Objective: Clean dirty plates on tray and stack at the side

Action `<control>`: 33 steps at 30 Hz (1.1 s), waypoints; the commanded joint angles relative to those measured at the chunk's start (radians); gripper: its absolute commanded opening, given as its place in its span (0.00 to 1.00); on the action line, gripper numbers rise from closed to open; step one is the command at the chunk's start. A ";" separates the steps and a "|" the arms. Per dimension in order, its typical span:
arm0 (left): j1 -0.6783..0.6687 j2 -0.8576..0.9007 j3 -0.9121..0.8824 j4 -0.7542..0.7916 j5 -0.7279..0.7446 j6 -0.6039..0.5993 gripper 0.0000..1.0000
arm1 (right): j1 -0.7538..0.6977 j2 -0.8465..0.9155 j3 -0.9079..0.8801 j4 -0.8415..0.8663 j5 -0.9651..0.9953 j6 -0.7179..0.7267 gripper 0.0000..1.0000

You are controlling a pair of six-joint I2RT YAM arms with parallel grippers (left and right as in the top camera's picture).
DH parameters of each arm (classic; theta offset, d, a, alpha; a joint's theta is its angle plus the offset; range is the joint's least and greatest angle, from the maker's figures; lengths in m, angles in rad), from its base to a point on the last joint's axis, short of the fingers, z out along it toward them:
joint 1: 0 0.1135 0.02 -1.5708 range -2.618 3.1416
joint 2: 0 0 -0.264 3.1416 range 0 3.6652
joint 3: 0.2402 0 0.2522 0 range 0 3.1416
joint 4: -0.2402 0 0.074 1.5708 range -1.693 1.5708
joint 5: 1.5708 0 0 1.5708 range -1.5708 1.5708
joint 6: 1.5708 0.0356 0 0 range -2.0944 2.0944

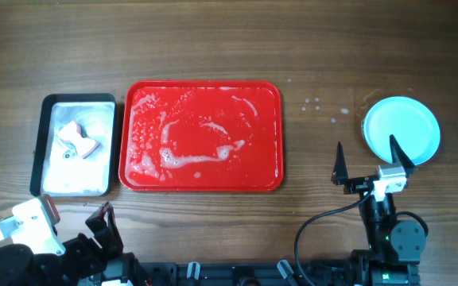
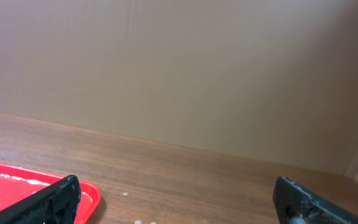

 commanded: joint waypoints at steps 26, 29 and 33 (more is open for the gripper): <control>-0.005 -0.003 0.006 0.002 0.001 0.005 1.00 | 0.002 -0.014 -0.007 -0.148 -0.019 0.062 1.00; -0.005 -0.003 0.006 0.003 0.001 0.005 1.00 | 0.002 -0.014 -0.007 -0.148 -0.019 0.063 0.99; -0.003 -0.027 -0.013 0.102 0.002 0.005 1.00 | 0.002 -0.014 -0.007 -0.148 -0.019 0.063 1.00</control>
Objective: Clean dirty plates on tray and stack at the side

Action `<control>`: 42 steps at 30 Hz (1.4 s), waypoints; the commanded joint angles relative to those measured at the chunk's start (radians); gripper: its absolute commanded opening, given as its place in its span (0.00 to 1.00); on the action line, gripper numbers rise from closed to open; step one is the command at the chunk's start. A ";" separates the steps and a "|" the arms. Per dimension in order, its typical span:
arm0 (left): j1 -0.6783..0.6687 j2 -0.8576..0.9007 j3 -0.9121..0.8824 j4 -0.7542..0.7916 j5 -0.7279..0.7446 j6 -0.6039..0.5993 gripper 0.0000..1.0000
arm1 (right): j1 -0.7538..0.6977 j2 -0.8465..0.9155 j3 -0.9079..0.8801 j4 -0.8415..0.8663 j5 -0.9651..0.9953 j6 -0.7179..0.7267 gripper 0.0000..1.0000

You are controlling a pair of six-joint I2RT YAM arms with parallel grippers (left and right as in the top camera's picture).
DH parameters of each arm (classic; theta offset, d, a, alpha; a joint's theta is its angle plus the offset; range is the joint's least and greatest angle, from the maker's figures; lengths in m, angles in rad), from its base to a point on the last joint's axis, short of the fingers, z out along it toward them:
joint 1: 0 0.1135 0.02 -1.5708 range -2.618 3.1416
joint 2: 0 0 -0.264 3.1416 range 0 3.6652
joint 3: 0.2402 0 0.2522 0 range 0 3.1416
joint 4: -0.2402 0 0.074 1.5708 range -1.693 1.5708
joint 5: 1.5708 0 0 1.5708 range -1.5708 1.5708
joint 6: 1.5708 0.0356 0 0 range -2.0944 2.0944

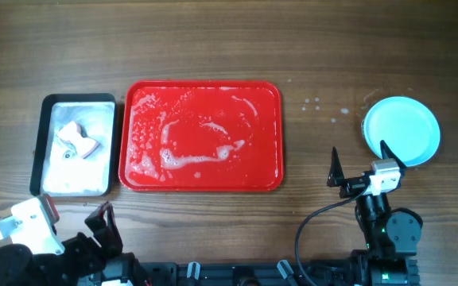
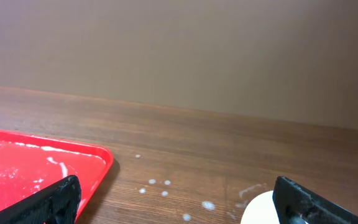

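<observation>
The red tray [image 1: 201,137] lies mid-table, streaked with white foam and bare of plates; its corner shows at lower left in the right wrist view [image 2: 36,163]. A light blue plate [image 1: 401,130] sits on the table to the far right, its white-looking edge [image 2: 258,210] peeking in low in the wrist view. My right gripper [image 1: 362,163] [image 2: 176,214] hovers open just in front of the plate, with nothing between its fingers. My left gripper [image 1: 102,225] rests at the bottom left edge, its jaws unclear.
A metal basin [image 1: 46,179] with a pink-white sponge [image 1: 78,143] stands left of the tray. Foam drops [image 1: 316,103] [image 2: 157,183] speckle the wood between tray and plate. A plain wall rises behind the table.
My right gripper has shifted a little to the left and tipped downward, so its camera now sees more table and the plate's edge. It stays open. Tray, plate and left arm are unchanged.
</observation>
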 commanded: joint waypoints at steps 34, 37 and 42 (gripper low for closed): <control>-0.028 -0.537 -1.261 1.413 0.122 0.005 1.00 | 0.002 -0.008 -0.001 0.004 -0.016 0.018 1.00; -0.028 -0.537 -1.302 1.427 0.122 0.005 1.00 | 0.002 -0.008 -0.001 0.004 -0.016 0.018 1.00; -0.029 -0.537 -1.359 1.442 0.122 0.005 1.00 | 0.002 -0.008 -0.001 0.004 -0.016 0.017 1.00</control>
